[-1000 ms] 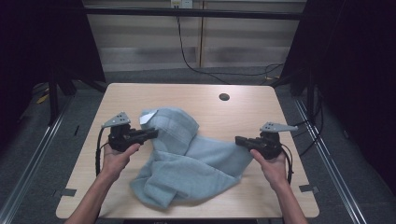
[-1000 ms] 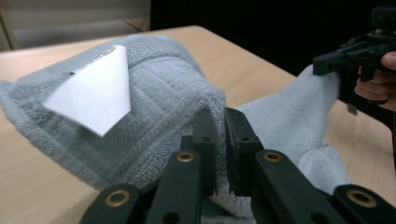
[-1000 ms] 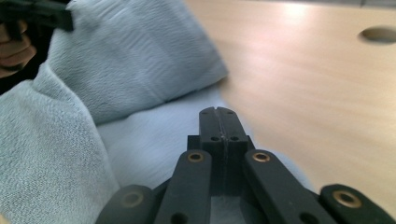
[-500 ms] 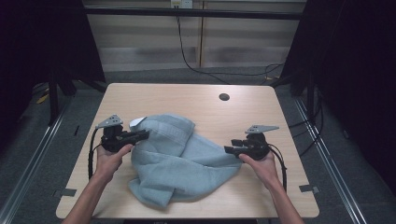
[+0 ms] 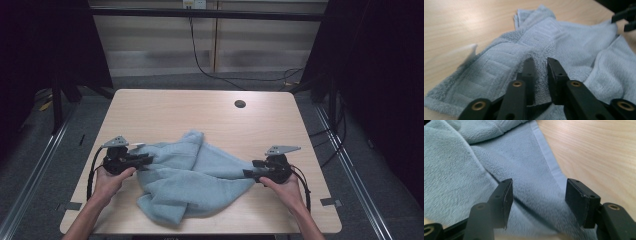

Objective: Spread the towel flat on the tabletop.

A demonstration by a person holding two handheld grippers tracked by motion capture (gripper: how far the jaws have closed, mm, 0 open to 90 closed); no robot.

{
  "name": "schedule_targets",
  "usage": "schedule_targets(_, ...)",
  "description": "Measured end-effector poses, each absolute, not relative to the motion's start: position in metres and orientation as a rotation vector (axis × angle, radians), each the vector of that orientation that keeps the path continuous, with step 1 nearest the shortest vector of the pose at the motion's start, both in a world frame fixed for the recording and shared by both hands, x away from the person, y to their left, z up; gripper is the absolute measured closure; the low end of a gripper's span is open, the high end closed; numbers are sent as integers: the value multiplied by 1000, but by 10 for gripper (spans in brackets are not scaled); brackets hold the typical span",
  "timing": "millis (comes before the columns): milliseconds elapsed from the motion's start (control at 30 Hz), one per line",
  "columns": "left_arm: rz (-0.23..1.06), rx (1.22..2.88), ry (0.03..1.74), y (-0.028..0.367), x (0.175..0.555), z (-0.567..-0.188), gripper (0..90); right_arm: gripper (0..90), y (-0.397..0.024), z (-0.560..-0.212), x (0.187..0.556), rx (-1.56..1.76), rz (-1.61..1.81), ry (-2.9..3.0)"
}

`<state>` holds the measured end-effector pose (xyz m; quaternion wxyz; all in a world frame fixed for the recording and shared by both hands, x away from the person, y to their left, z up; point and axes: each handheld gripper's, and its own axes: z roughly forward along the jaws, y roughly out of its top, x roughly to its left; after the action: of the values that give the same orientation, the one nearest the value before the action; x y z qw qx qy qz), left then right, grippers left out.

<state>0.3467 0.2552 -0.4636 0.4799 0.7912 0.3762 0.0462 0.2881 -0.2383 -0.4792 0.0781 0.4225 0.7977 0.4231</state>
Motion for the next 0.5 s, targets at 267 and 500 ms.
schedule_targets(267,227,1886,969,255,366,-455,534,349,-235,-498,285,1270,1217,2433)
schedule_targets(500,180,2003,970,247,377,-484,371,359,-232,-491,292,1253,1214,2385)
